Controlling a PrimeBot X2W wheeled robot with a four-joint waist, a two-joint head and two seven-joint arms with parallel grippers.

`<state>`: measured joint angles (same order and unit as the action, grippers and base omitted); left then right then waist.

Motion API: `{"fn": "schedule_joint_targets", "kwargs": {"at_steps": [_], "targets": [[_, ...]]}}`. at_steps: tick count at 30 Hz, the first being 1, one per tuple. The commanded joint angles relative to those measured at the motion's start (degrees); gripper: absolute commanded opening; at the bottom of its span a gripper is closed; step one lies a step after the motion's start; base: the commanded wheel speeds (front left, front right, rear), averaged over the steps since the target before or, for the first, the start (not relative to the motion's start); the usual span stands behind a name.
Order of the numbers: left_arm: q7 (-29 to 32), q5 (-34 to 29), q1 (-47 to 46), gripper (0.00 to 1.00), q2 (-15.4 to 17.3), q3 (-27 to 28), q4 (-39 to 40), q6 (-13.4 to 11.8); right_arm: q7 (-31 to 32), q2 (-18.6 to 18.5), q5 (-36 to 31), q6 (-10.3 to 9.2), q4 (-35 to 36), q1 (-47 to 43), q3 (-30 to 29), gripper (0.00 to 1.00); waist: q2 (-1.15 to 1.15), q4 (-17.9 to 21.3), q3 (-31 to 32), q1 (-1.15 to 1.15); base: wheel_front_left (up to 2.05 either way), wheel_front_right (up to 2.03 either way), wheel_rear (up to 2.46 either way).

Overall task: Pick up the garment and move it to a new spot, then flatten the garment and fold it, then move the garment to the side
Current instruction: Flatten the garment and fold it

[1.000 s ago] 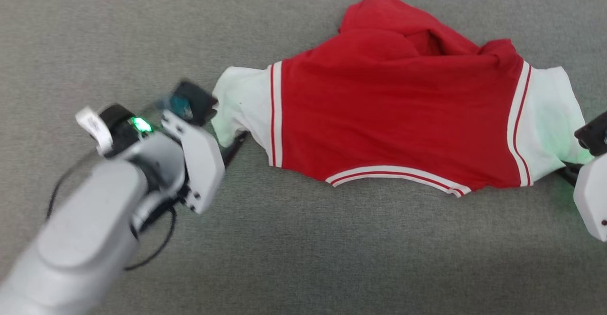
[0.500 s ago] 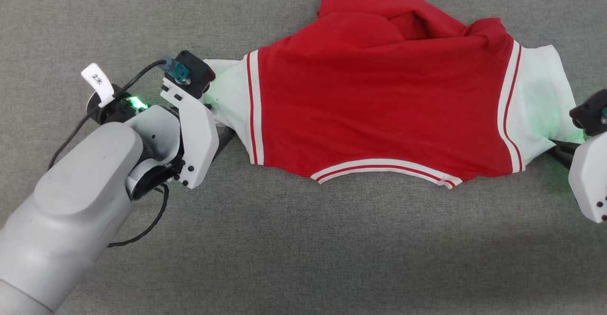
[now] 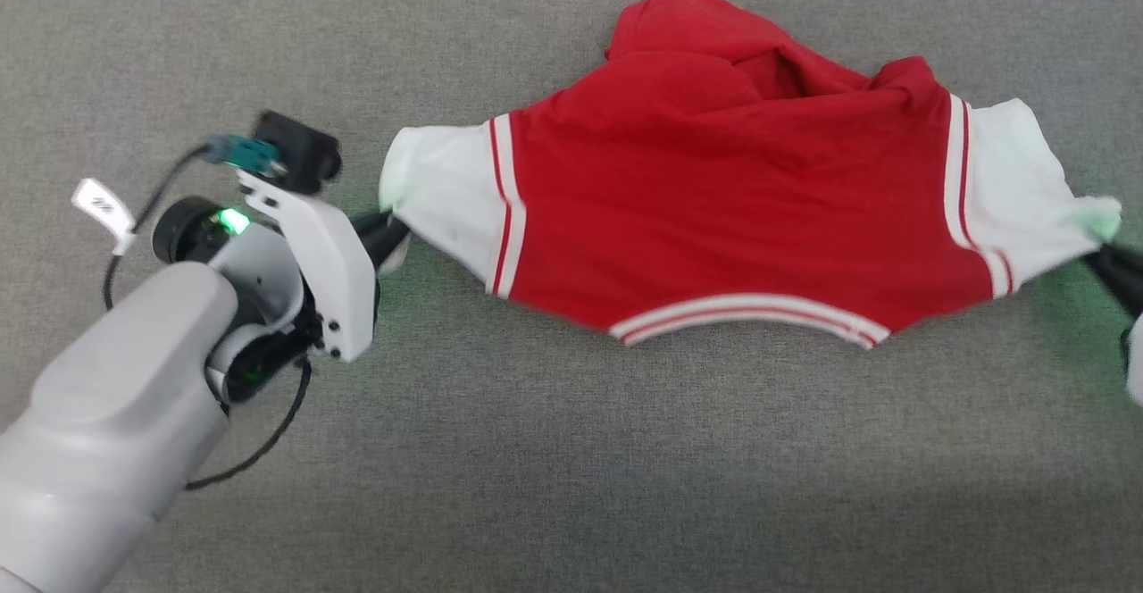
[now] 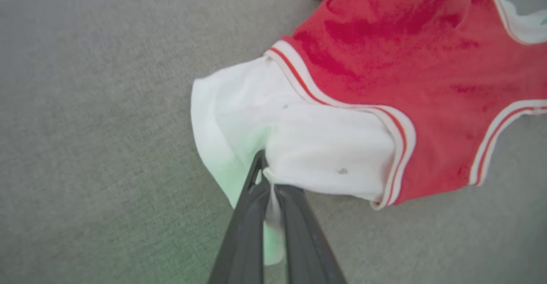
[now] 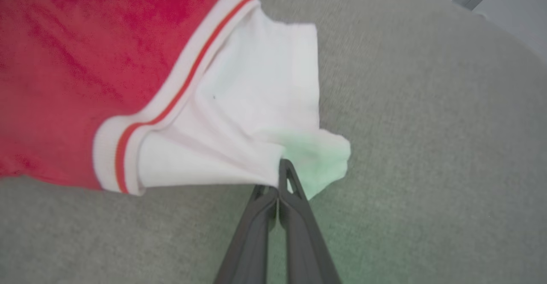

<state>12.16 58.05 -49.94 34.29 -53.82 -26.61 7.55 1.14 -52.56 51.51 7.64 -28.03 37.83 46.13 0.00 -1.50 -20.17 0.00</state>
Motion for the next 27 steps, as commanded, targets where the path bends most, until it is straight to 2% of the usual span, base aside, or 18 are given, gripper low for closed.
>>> {"fn": "schedule_joint_targets", "kwargs": {"at_steps": [1,4,6,12,17,19,20,23,27], "targets": [[-1.8,1.6,0.6,0.00,0.3,1.4,0.7,-0.2,-1.2,0.1,0.6,-0.28,0.7,-0.3,-1.6,0.00,0.00,0.0,0.1,0.00,0.00,0.00,0.00],[-7.3,2.9,-0.6,0.00,0.4,4.6,1.3,-0.2,-4.2,-0.1,0.4,-0.28,1.8,0.8,-5.9,0.00,0.00,0.1,-0.1,0.00,0.00,0.00,0.00],[-10.5,4.2,-2.1,0.00,-0.8,6.8,0.5,-0.2,-6.0,0.2,-1.0,-0.28,2.1,2.6,-8.8,0.00,0.00,0.1,-0.6,0.00,0.00,0.00,0.00],[-17.8,7.8,-12.4,0.00,-5.5,14.9,-7.3,-1.5,-7.6,5.4,-3.6,-0.28,0.8,13.7,-16.2,0.00,0.00,0.8,-3.7,0.00,0.00,0.00,0.00],[-21.4,7.5,-26.9,0.00,-8.9,19.2,-16.7,-3.7,-6.1,12.2,-5.5,-0.28,-5.3,29.1,-20.1,0.00,0.00,1.8,-7.1,0.00,0.00,0.00,0.00],[-23.6,5.5,-33.4,0.00,-9.5,20.0,-20.2,-4.8,-6.3,14.3,-7.3,-0.28,-8.3,36.0,-20.8,0.00,0.00,2.1,-8.3,0.00,0.00,0.00,0.00],[-23.6,5.5,-33.4,0.00,-9.5,20.0,-20.2,-4.8,-6.3,14.3,-7.3,-0.28,-8.3,36.0,-20.8,0.00,0.00,2.1,-8.3,0.00,0.00,0.00,0.00],[-25.9,4.6,-41.6,0.00,-11.2,22.1,-24.3,-5.2,-8.2,16.9,-10.0,-0.28,-13.6,45.1,-22.5,0.00,0.00,2.0,-9.2,0.00,0.00,0.00,0.00],[-26.9,3.0,-48.9,0.00,-12.7,22.6,-28.4,-4.0,-10.6,19.2,-13.1,-0.28,-19.5,53.1,-23.2,0.00,0.00,1.8,-9.0,0.00,0.00,0.00,0.00]]}}
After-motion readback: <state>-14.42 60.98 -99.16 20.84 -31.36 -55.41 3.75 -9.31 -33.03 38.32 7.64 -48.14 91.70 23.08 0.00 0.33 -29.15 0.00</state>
